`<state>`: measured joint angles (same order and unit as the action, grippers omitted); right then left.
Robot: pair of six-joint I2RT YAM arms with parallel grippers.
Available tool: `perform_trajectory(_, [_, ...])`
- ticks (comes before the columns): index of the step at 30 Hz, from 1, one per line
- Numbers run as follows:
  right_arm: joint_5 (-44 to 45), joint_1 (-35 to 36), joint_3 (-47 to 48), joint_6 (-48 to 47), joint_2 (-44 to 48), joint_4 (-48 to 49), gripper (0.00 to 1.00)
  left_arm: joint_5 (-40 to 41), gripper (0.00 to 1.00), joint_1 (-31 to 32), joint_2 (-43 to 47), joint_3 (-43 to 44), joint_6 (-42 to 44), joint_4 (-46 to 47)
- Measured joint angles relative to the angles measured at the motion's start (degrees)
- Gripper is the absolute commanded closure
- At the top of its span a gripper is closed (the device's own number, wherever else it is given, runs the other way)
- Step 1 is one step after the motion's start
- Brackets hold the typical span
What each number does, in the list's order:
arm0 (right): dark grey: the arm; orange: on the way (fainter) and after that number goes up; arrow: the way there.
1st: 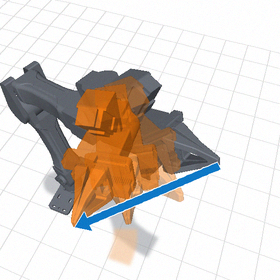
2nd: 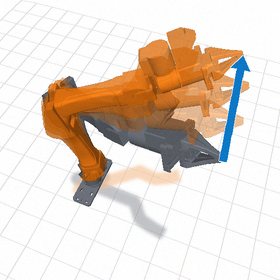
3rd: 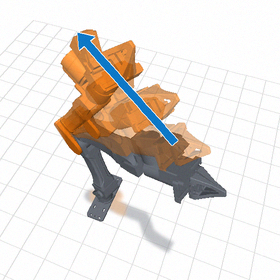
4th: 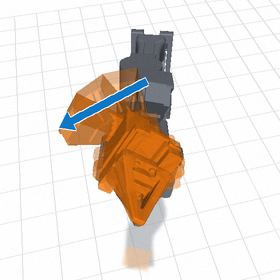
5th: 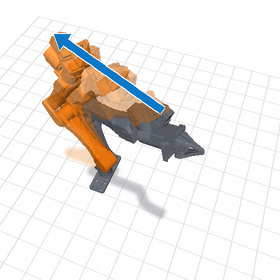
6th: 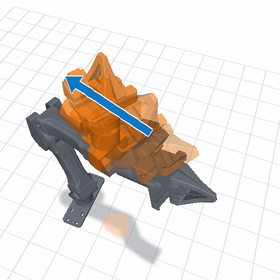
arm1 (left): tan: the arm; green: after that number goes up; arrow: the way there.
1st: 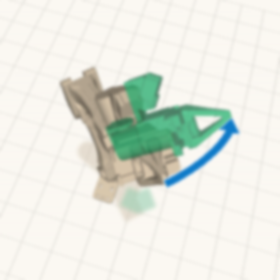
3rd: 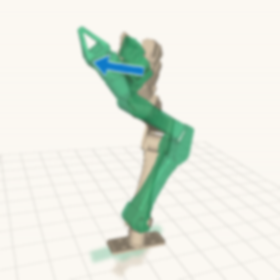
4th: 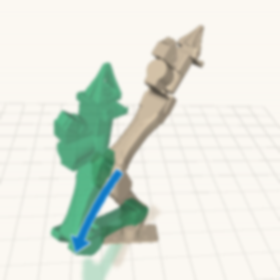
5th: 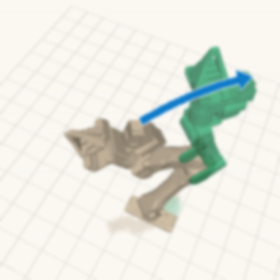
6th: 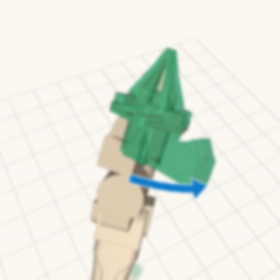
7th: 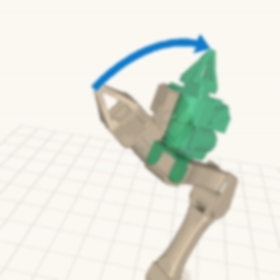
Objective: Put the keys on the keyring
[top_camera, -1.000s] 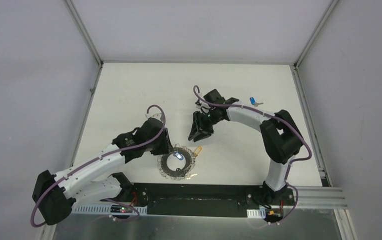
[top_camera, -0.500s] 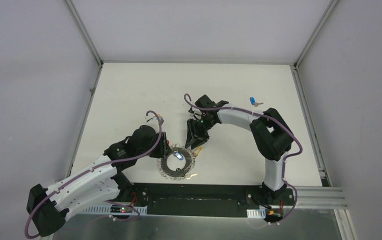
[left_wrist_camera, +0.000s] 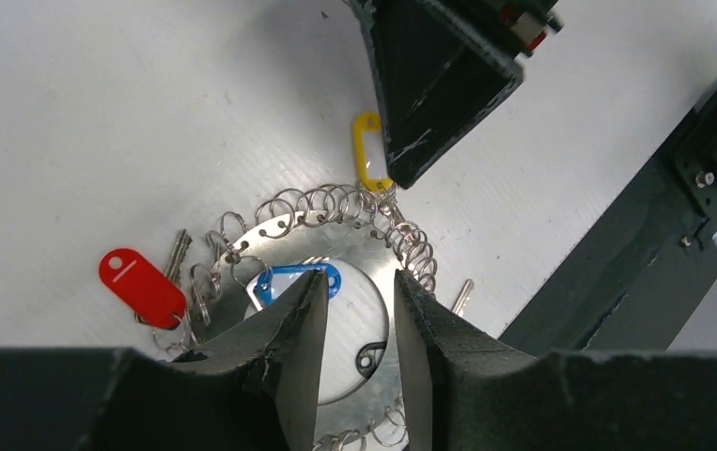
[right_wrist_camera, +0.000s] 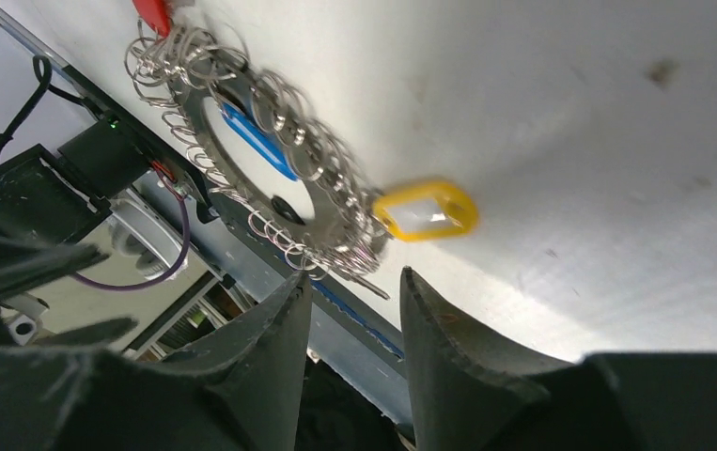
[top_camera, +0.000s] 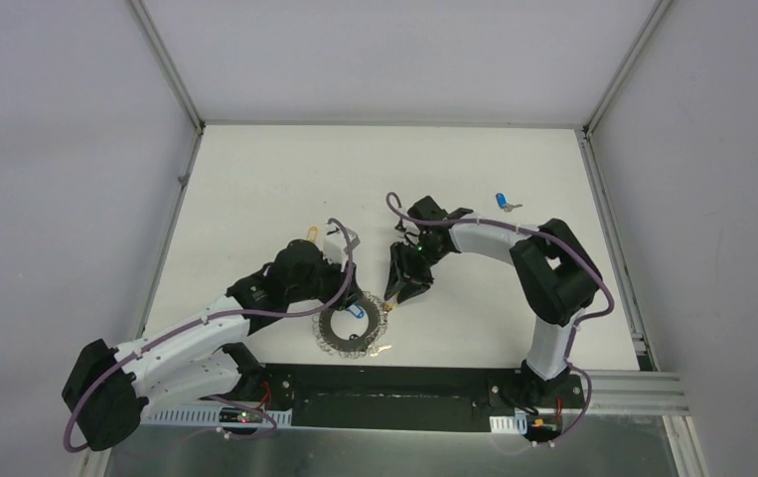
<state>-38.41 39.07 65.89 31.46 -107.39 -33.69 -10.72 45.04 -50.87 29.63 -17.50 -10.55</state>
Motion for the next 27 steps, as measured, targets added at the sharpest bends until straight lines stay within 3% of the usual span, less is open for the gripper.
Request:
perform_trajectory(12, [0.1,-7.6,-10.9,0.2,14.7,1.7,0.56,-2.4,0.76,3.4,-20.6,12.3,8.0,-2.5])
perform_trajectory(27, [2.6,-10.2,-24.0,1.4,28.0,2.2,0.55,11.2,0.75,11.2,-36.1,26.7,13.6,-17.5])
